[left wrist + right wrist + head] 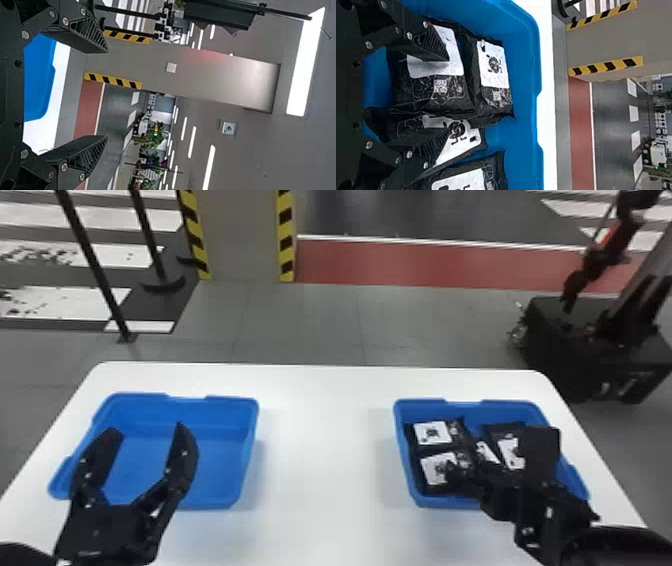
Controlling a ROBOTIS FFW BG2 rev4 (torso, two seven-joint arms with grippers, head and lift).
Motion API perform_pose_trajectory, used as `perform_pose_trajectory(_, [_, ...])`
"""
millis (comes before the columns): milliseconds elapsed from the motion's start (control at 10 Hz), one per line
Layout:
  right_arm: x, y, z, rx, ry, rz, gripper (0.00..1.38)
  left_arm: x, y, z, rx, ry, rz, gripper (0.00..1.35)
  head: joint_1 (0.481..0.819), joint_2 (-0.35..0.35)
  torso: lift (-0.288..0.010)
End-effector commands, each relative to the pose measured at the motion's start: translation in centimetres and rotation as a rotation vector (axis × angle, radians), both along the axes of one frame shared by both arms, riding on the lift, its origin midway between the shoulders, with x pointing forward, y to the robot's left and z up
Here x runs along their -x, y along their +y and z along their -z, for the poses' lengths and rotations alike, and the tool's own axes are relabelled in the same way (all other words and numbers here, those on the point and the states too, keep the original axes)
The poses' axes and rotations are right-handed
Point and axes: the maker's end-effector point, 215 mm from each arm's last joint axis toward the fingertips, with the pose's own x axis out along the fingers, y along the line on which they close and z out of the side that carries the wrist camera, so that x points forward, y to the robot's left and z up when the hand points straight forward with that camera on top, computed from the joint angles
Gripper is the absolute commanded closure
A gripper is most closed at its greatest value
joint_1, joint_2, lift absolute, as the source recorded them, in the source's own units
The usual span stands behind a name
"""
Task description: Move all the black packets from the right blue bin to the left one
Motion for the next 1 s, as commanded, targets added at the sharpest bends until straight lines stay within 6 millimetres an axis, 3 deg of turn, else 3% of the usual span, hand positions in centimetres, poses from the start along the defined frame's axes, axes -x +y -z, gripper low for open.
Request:
perform_pose_trajectory(0, [0.1,1.2,-1.0,-0.030,-0.027,-0.005,1.13,0.1,0.0,0.2,0.002,0.005,-0.001,0.27,0.695,-0.046,-0.110])
perform_pose_trajectory(600, [1.1,2.1,-0.9,-0.090,-0.011,-0.010,1.16,0.1,0.1,0.3,0.007,0.007,-0.002,0.27,0.695,-0.019,-0.110])
perform_pose_trajectory(700, [1.4,2.7,-1.9,-0.104,-0.031,-0.020,1.16,0.0,0.0,0.2,0.008,0.004,0.001,0.27,0.695,-0.018,-0.110])
perform_pose_trajectory(900, [3.6,5.8,-7.1,-0.178,-0.127,-0.063,1.16,0.0,0.0,0.2,0.025,0.006,0.002,0.27,0.695,-0.007,-0.110])
